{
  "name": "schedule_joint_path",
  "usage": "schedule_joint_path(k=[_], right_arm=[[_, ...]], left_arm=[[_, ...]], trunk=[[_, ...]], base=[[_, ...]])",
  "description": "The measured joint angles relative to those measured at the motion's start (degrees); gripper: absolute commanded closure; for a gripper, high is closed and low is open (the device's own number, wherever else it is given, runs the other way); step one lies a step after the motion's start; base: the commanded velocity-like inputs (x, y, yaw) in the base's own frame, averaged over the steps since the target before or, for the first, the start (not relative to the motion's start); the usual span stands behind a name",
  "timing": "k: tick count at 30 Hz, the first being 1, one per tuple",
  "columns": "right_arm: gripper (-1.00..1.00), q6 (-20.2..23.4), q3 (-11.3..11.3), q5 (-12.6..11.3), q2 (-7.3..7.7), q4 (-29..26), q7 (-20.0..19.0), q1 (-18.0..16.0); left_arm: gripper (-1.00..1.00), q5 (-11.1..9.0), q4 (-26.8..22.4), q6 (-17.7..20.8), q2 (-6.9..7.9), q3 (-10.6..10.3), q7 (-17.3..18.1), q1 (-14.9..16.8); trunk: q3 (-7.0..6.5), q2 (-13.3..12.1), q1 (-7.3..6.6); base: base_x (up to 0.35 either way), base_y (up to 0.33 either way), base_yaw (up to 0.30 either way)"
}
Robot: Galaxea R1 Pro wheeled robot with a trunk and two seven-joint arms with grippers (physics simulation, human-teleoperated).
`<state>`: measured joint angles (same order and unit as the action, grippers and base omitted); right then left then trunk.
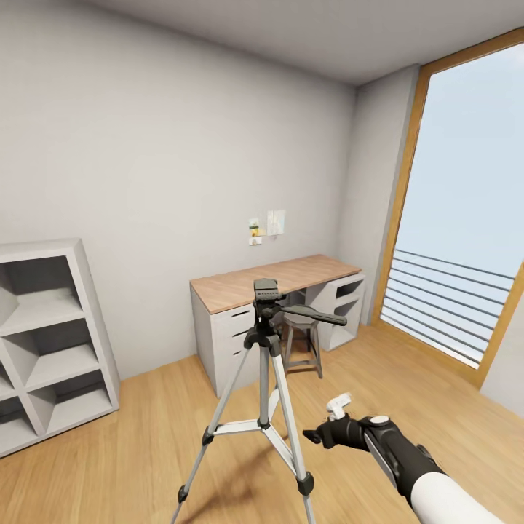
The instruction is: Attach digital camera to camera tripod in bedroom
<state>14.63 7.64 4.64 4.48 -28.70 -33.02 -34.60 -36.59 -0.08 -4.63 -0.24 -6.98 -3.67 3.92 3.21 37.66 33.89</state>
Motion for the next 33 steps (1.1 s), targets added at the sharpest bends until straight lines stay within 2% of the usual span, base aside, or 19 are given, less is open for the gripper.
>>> schedule_joint_path(k=[3, 13, 17, 19, 22, 28, 33], right_arm=[[-1.00, -0.85, 1.09, -0.02, -0.20, 0.60, 0.01, 0.00], [-1.00, -1.31, 1.76, -0.16, -0.50, 1.80, -0.25, 0.00], [-1.00, -1.35, 1.85, -0.16, -0.54, 2.30, -2.31, -0.01], [-1.00, -1.68, 1.89, -0.03, -1.14, 2.64, -5.56, 0.00], [-1.00, -3.13, 1.97, 0.14, -2.01, 3.82, -6.72, 0.00], [-1.00, -5.72, 2.07, 0.64, -2.65, 6.19, -7.13, -0.01], [-1.00, -6.66, 2.04, 2.60, -3.61, 6.93, -6.49, -0.01]], left_arm=[[1.00, -0.01, 0.00, 0.01, 0.00, 0.00, 0.00, 0.00], [1.00, 0.00, 0.00, 0.00, 0.00, 0.00, 0.00, 0.00], [1.00, 0.01, 0.00, 0.00, 0.00, 0.00, 0.00, 0.00], [1.00, 0.00, 0.00, 0.00, 0.00, 0.00, 0.00, 0.00], [1.00, 0.00, 0.00, 0.00, 0.00, 0.00, 0.00, 0.00], [1.00, 0.00, 0.00, 0.00, 0.00, 0.00, 0.00, 0.00], [1.00, 0.00, 0.00, 0.00, 0.00, 0.00, 0.00, 0.00]], trunk=[[0.00, 0.00, 0.00], [0.00, 0.00, 0.00], [0.00, 0.00, 0.00], [0.00, 0.00, 0.00], [0.00, 0.00, 0.00], [0.00, 0.00, 0.00], [0.00, 0.00, 0.00]], base=[[0.000, 0.000, 0.000], [0.000, 0.000, 0.000], [0.000, 0.000, 0.000], [0.000, 0.000, 0.000], [0.000, 0.000, 0.000], [0.000, 0.000, 0.000], [0.000, 0.000, 0.000]])
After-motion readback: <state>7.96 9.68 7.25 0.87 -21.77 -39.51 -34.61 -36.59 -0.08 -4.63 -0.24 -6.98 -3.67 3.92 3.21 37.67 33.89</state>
